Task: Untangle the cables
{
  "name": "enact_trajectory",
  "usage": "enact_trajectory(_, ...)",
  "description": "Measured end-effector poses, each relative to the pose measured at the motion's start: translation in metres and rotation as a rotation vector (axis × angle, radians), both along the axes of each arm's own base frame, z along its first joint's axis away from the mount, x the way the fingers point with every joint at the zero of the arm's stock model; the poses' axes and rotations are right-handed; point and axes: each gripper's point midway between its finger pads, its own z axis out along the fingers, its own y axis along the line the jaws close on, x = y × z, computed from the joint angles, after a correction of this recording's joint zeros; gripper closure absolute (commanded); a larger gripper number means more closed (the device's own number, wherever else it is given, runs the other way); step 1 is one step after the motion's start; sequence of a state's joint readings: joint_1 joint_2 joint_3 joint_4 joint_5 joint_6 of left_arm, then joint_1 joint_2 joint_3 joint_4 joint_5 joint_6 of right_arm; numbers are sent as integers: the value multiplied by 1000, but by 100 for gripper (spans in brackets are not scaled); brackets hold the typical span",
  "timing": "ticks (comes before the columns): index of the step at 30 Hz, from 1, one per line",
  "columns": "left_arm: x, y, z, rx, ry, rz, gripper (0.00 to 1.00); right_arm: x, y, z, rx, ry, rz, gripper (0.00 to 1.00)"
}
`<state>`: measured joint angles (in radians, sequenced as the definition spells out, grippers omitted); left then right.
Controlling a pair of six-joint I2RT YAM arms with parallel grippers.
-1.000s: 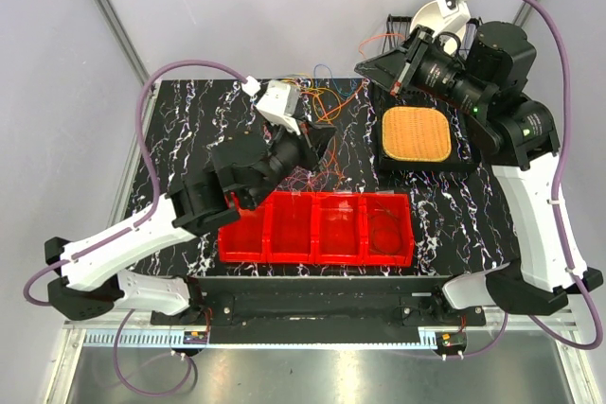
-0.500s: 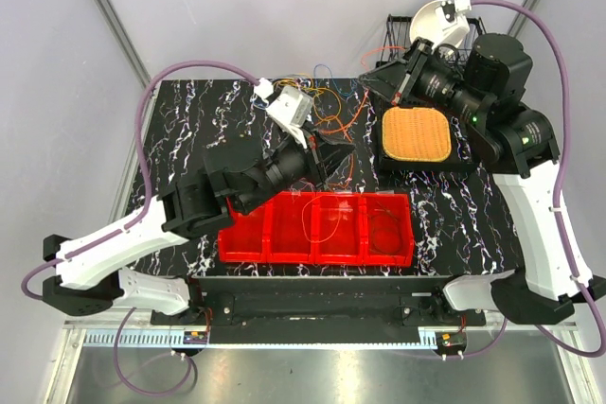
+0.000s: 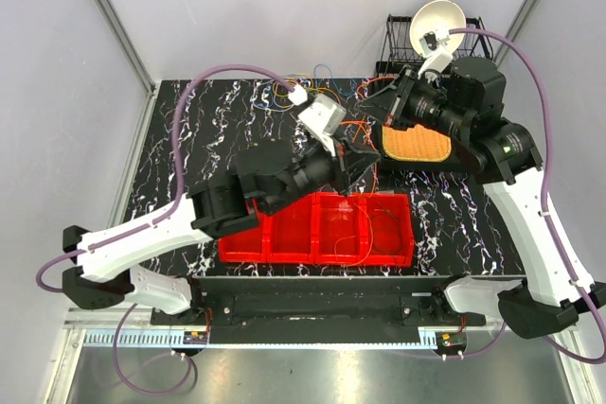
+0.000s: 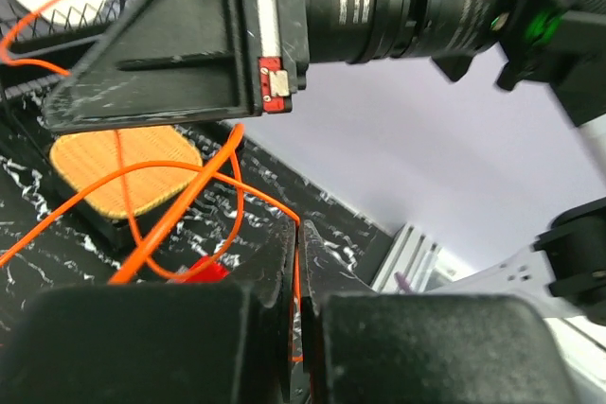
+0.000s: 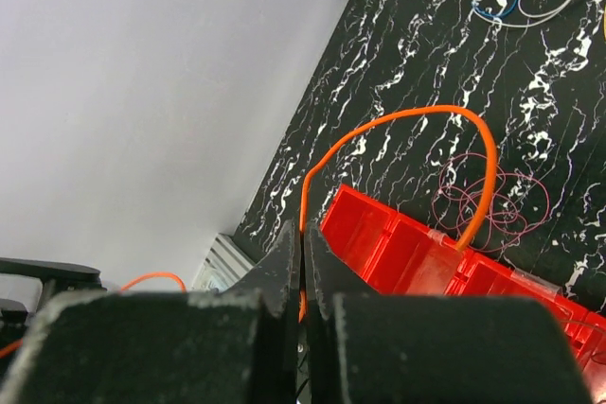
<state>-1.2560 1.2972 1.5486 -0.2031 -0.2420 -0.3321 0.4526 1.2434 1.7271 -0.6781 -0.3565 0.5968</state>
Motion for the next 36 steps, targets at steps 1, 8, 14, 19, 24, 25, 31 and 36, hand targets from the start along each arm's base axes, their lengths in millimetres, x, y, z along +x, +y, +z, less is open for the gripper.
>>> enact_trajectory(1, 2, -4, -6, 15, 1, 1, 100, 1, 0, -4, -4, 8, 0, 100)
enact_trajectory(8, 16, -1, -48, 91, 4, 78, 100, 0, 0, -15, -14, 28, 0, 100)
enact_trajectory(14, 47, 25, -83, 159, 29, 216, 100, -1, -1, -13, -8, 23, 0, 100)
enact_trajectory(19, 90, 52, -89, 152, 68, 340, 100, -1, 0, -10, 4, 14, 0, 100)
enact_trajectory(24, 89, 46, -105, 128, 107, 312, 100, 1, 2, -19, 2, 31, 0, 100)
enact_trajectory(25, 86, 42, -116, 133, 127, 295, 100, 2, 2, -23, 0, 40, -1, 100)
enact_trajectory(31, 53, 27, -191, 214, 265, 186, 100, -1, 1, -53, -18, 110, -4, 100)
enact_trajectory(36, 29, 14, -205, 209, 291, 129, 100, -8, 0, -64, -16, 137, 2, 100)
